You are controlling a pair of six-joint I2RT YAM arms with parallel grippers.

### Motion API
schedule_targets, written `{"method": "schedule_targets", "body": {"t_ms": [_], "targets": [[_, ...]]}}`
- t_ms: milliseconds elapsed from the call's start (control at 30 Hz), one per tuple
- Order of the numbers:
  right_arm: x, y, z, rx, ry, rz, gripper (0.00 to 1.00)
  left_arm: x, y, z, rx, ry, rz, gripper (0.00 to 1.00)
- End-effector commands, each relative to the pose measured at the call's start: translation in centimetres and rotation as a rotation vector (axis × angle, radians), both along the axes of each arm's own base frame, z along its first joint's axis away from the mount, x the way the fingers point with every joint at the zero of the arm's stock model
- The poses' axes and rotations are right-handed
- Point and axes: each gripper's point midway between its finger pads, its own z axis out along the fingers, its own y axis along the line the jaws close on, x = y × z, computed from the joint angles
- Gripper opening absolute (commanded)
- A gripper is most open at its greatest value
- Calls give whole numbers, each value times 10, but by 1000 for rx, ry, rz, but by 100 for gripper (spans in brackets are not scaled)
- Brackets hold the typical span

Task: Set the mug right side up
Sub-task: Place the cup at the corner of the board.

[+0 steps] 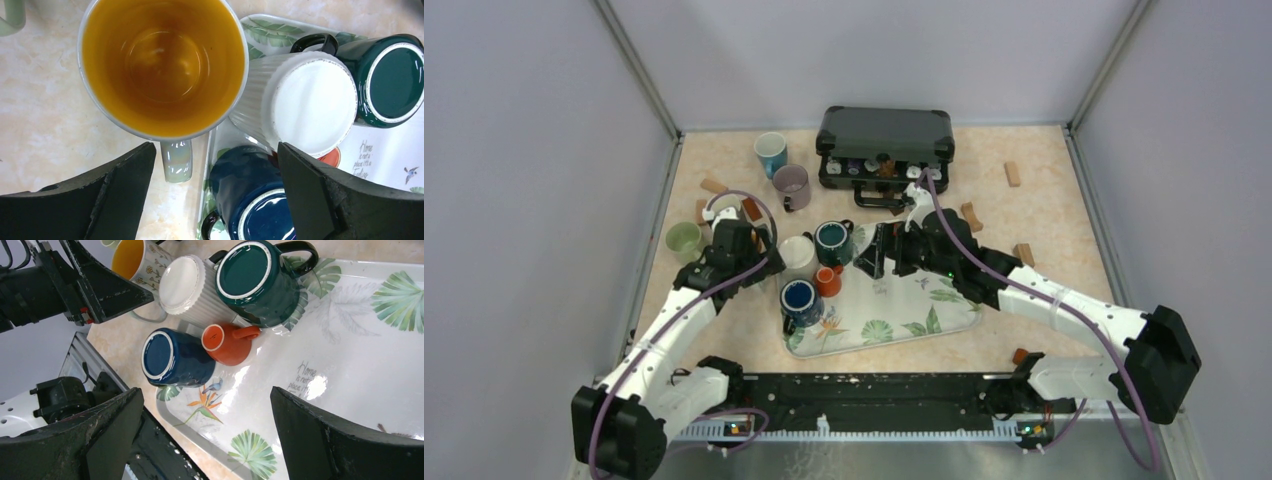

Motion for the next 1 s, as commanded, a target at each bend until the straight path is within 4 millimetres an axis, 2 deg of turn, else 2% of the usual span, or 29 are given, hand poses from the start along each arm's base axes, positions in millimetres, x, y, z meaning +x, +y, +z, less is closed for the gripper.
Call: {"method": "schedule_targets", "body": {"t_ms": [0,133,233,733,967], "targets": [[5,0,8,16,-36,0,99,1,0,22,-12,-40,-1,99],[5,1,7,17,-32,2,99,0,-3,30,-23,-54,-19,99],[5,1,6,15,-31,3,99,-1,-12,36,-44,-67,-82,99],[4,2,1,7,-20,10,99,-7,-30,49,-105,-68,-173,99],[4,4,0,25,-24,15,99,-16,-57,53,-122,-54,-274,99]]}}
